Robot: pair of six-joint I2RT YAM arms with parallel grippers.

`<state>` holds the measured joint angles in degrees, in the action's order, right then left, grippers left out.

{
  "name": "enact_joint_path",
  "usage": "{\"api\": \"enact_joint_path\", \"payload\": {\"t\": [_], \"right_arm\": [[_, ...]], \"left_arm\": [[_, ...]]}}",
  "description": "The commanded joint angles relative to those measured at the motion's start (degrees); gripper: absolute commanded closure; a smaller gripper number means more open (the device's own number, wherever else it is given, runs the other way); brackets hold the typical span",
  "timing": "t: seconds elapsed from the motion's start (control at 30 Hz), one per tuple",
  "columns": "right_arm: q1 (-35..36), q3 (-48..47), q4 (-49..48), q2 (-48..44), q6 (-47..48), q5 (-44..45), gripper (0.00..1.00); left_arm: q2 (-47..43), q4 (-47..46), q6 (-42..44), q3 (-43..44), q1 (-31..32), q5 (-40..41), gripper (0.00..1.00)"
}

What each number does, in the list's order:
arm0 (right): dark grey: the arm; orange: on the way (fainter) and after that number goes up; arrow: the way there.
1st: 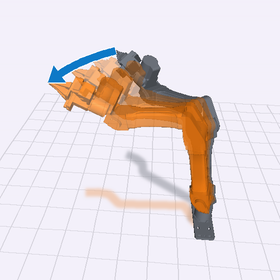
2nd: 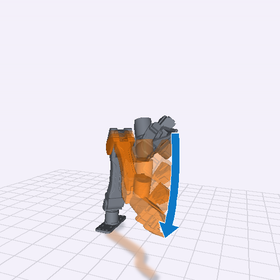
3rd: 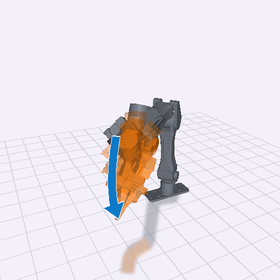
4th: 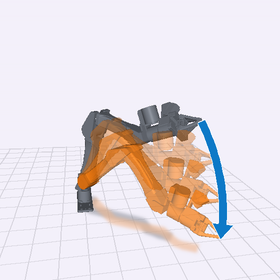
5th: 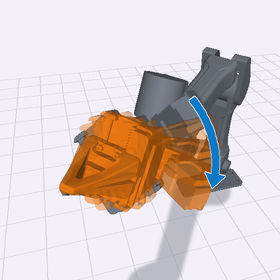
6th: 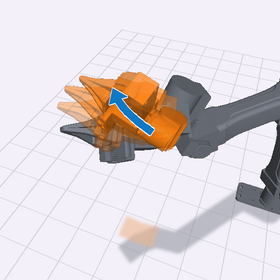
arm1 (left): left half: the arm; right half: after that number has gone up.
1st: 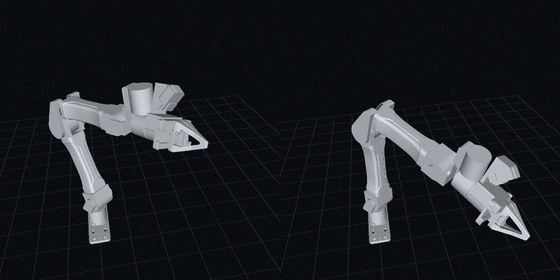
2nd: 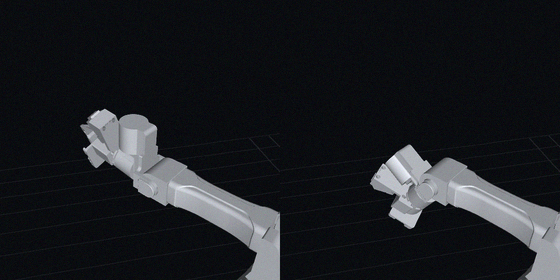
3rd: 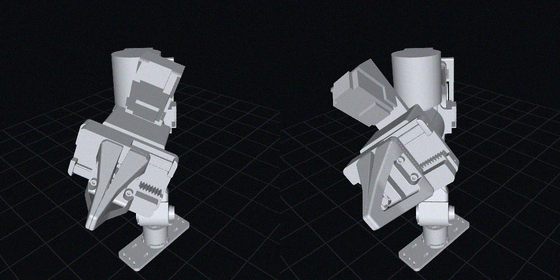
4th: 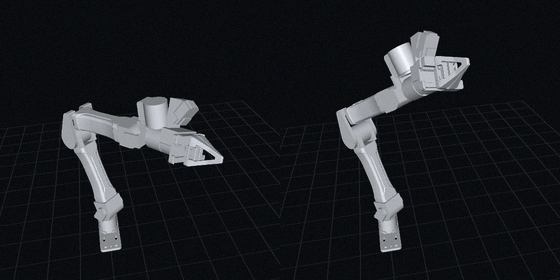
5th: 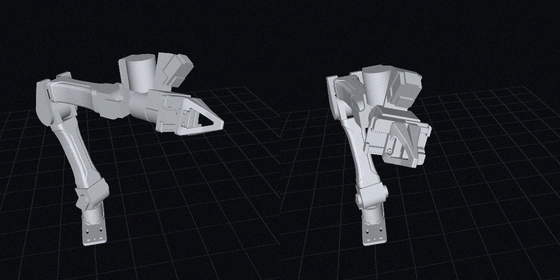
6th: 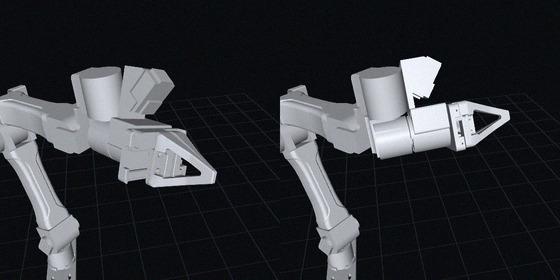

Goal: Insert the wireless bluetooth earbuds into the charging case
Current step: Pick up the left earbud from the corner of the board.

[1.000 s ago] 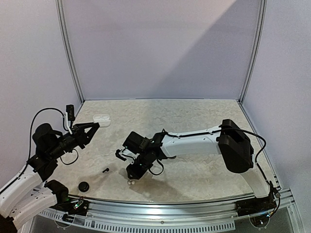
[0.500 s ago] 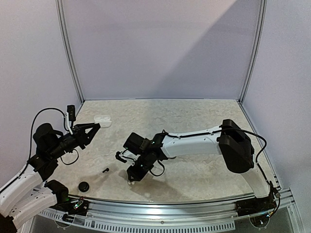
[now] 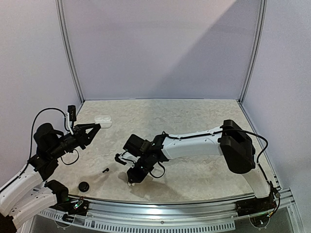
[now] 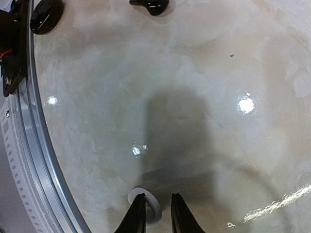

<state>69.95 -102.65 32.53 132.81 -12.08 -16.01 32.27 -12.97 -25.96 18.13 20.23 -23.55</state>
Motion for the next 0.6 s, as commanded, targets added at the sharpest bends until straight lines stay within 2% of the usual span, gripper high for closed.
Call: {"api": "enact_joint_path", "payload": {"t": [0.0, 0.23, 0.43, 0.57], "right_arm": [[0.90, 1.93, 2.33, -1.41, -0.18, -1.36, 0.83], [0.96, 2.40, 2.48, -1.54, -0.48, -2.66, 0.84], [0.91, 3.43, 2.02, -2.35, -0.50, -2.99, 0.95], [0.91, 3.42, 1.81, -2.55, -0.57, -4.22, 0.97]], "left_arm": [[0.12, -1.23, 1.08, -0.73, -0.80, -0.62, 1.00], [-0.10, -0.85, 1.26, -0.73, -0.78, -0.64, 1.00], [-0.09, -0.89, 1.40, -0.90, -0.78, -0.79, 1.00], [-0.24, -0.86, 1.43, -0.91, -0.78, -0.82, 1.00]]}}
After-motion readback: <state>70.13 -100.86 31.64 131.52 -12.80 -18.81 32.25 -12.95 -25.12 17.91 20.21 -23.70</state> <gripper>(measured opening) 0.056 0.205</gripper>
